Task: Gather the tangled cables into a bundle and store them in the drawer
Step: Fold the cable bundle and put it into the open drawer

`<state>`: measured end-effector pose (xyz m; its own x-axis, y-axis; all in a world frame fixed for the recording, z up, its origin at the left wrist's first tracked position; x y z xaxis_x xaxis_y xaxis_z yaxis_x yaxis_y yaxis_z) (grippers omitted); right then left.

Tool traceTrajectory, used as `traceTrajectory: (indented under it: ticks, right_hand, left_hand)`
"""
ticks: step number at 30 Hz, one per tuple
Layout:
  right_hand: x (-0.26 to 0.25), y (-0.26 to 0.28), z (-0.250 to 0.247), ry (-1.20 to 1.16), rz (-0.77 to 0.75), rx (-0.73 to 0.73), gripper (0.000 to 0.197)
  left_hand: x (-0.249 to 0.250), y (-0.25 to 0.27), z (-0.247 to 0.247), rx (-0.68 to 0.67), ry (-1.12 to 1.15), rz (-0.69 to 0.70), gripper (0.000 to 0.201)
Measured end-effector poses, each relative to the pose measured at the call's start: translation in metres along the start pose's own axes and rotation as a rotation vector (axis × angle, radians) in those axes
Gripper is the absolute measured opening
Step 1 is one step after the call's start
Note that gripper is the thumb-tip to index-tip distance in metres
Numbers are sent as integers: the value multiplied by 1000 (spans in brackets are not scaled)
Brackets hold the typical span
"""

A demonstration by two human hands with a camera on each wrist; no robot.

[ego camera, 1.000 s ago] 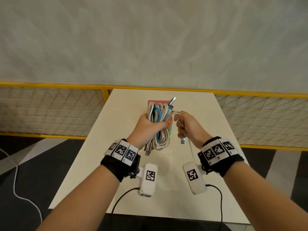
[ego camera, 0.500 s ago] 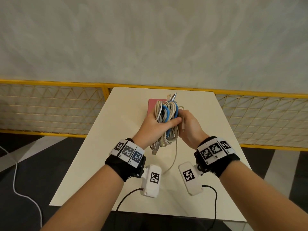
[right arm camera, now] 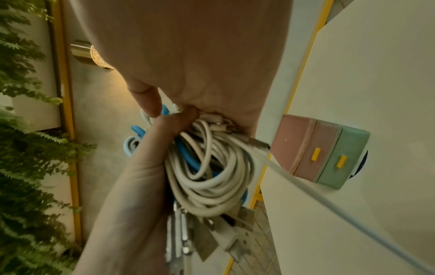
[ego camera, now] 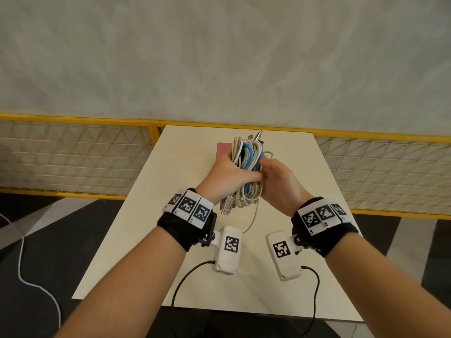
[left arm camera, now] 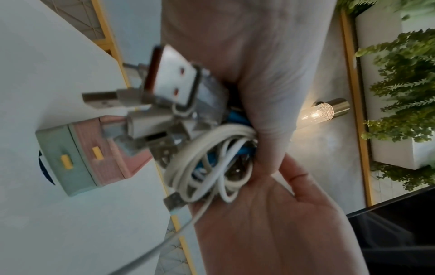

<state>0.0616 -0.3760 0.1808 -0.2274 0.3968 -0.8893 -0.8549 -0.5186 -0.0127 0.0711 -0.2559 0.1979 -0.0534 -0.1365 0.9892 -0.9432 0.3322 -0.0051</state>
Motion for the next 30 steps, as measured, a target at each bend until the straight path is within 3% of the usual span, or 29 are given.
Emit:
traceTrajectory:
  ticks: [2, 5, 7, 10, 12, 14, 16, 18, 21, 25, 30]
  right_hand:
    - [0, -1, 1, 79, 1, 15, 65]
    - [-9, 2, 8, 315, 12, 43, 50]
    - [-12, 6, 7, 572, 11, 23, 44]
    - [-2, 12, -4, 1164, 30, 68, 25]
    - [3, 16, -11, 1289, 36, 116, 23]
    - [9, 17, -12, 1213, 132, 87, 25]
    - [17, 17, -10, 942, 285, 83, 30]
    - [23, 15, -6, 690, 320, 148, 34]
    - [23, 8, -4, 582, 129, 297, 19]
    - [10, 3, -1, 449, -103, 494, 23]
    - [9, -3, 22, 373, -156, 434, 34]
  left_hand:
    - [-1, -2, 2, 40, -6, 16, 34]
    - [-6, -4, 0, 164, 36, 23, 31]
    - [-7, -3, -6, 244, 109, 25, 30]
    - [-3, 0, -18, 315, 185, 58, 17]
    - [1, 4, -25, 362, 237, 85, 12]
    - [4, 8, -30, 402, 297, 110, 13]
    - [8, 10, -34, 412, 344, 135, 13]
    - [10, 12, -36, 396, 343, 149, 13]
    - [9, 16, -35, 325, 308, 115, 13]
    - [-4, 23, -34, 195, 211, 19, 13]
    - [-20, 25, -32, 149, 112, 5, 32]
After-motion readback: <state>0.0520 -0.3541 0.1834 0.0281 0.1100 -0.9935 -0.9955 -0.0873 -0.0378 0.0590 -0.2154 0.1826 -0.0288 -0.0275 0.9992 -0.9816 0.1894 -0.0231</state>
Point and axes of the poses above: each hand's wrist, its own y-axis away from the middle knuckle, its own z-axis out of the palm, x = y × z, the point moved 2 cm from there along -y, towards the middle knuckle, and after that the axes turned 7 degrees about -x, right-handed, at the moved point
